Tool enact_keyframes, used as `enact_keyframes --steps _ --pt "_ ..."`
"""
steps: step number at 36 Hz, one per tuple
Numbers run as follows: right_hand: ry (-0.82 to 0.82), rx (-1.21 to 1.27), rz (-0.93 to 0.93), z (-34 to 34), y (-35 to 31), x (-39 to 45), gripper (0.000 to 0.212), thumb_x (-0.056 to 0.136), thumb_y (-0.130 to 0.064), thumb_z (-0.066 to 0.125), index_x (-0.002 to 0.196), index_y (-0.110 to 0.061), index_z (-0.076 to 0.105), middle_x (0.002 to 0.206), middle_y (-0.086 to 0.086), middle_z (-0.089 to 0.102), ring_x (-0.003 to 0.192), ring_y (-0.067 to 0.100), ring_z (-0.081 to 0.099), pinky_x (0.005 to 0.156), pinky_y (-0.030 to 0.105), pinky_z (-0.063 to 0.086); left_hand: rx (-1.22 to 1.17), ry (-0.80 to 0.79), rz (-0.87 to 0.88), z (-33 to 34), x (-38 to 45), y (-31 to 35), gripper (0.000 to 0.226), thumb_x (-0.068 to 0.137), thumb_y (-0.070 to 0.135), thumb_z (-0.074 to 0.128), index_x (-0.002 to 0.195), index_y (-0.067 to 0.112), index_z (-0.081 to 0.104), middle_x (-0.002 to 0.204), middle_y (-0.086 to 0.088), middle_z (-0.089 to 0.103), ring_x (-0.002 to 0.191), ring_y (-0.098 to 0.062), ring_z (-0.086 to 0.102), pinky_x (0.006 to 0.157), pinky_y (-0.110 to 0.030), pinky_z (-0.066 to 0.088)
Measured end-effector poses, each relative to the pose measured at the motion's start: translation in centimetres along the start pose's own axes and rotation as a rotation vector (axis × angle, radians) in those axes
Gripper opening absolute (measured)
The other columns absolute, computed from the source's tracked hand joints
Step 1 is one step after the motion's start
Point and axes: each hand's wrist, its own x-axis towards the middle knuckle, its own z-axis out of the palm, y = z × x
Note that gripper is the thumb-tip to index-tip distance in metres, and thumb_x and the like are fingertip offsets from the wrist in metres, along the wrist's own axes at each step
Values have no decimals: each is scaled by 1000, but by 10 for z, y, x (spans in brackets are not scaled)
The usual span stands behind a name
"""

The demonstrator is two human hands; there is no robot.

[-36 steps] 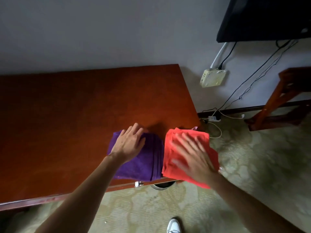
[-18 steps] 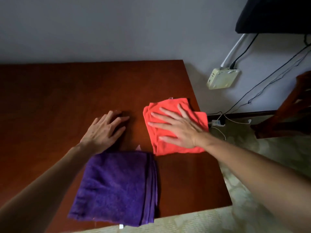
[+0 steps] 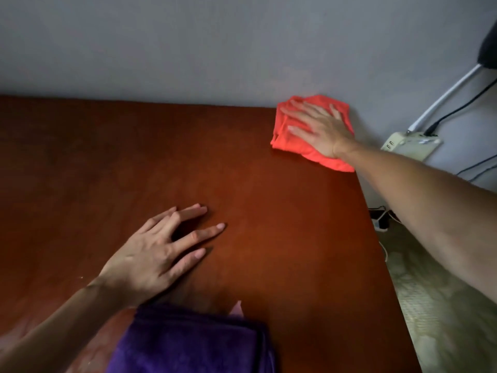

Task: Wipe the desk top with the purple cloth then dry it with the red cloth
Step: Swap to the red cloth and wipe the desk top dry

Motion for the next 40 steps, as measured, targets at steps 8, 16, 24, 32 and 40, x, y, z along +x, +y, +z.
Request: enact_keyframes --steps 8,16,24,32,40 --pt "74 3 219 10 -17 -1 56 104 -62 31 158 -48 25 170 -14 16 158 15 12 122 66 -2 -18 38 12 1 0 -1 50 107 54 21 156 49 18 160 3 29 154 -4 9 124 -33 8" --pt "142 22 431 37 -108 -41 64 101 -67 26 160 -42 21 172 -9 9 159 17 5 120 69 -5 2 83 42 6 0 -4 52 106 53 23 156 42 26 159 3 32 152 -7 19 123 -31 13" --pt "143 7 269 54 -193 -122 63 102 -65 27 160 -42 22 172 -11 11 159 16 6 121 68 -5 -46 325 -140 4 -14 5 49 102 44 34 133 12 55 133 -6 53 114 -27 53 91 -40 39" --pt "66 -89 -124 63 -230 -201 70 96 -67 19 160 -41 23 171 -11 16 158 15 11 120 68 5 1 230 -214 -2 -94 -10 51 100 45 32 142 23 52 143 -4 49 119 -27 53 97 -43 37" --pt "55 -127 -218 55 -225 -196 62 101 -62 29 160 -43 21 171 -13 13 158 12 10 121 62 5 20 35 -208 -15 -120 -59 57 101 60 17 156 48 18 162 -2 28 149 -18 27 120 -40 16"
